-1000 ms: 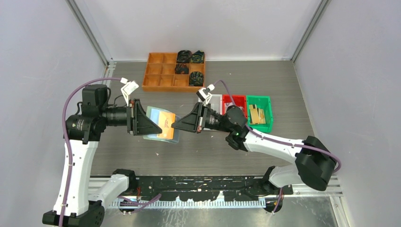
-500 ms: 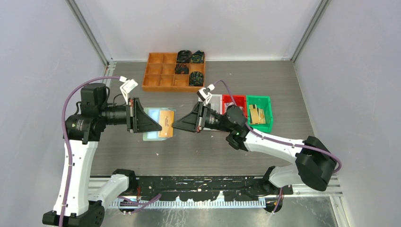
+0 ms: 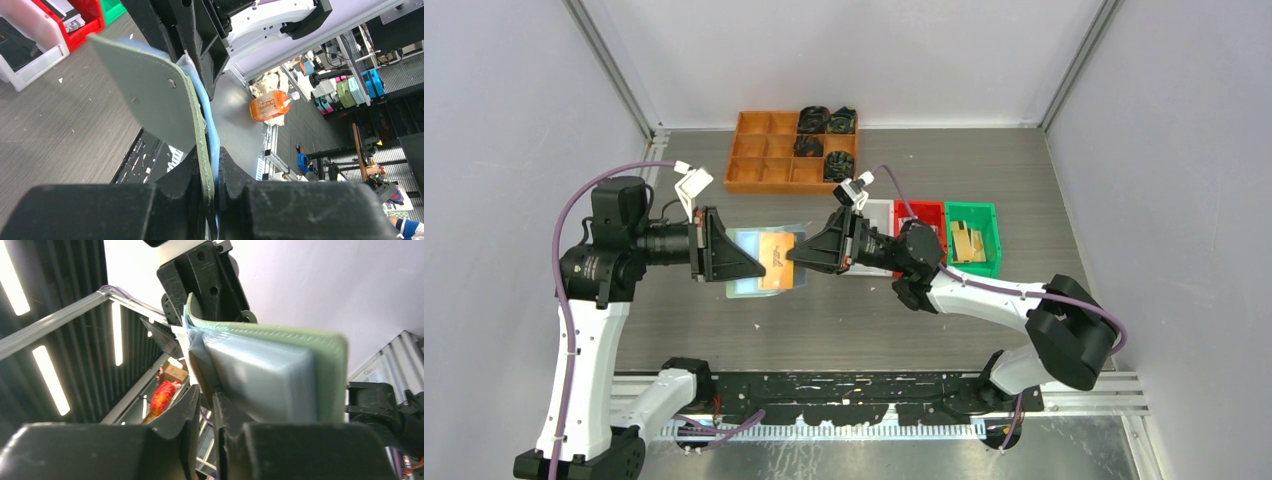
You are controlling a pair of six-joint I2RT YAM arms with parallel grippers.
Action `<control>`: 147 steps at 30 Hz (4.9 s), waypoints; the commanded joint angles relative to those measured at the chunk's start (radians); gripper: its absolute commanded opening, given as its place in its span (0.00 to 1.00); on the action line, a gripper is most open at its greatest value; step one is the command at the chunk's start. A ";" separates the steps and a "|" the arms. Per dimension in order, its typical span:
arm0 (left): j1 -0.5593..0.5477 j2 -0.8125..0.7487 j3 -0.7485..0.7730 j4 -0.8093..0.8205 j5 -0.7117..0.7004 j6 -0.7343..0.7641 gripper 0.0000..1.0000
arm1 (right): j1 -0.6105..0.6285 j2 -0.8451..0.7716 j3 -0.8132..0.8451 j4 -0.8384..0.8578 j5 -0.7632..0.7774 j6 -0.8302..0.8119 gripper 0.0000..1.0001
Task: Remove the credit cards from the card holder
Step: Remove the credit card from the card holder, then place the credit card in the storage box, then place the card holder at the center of the board, then close the card holder at the center of the board.
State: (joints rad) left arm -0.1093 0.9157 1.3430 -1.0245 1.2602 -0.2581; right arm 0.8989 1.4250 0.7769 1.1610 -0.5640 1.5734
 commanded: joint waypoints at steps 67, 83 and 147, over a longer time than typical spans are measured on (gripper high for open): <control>-0.244 0.199 -0.082 -0.306 -0.597 0.732 0.03 | -0.765 0.026 0.313 -1.690 0.739 -1.183 0.01; -0.467 0.505 -0.229 0.053 -1.108 0.799 0.00 | -0.806 0.070 0.289 -1.620 0.774 -1.122 0.32; -0.361 0.591 -0.430 0.427 -1.038 0.635 0.57 | -0.806 -0.293 0.200 -1.559 0.540 -0.906 0.90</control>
State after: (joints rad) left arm -0.4751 1.5017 0.8906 -0.6006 0.1940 0.3473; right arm 0.0959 1.1782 0.9813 -0.4603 -0.0383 0.6434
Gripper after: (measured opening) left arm 0.550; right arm 0.897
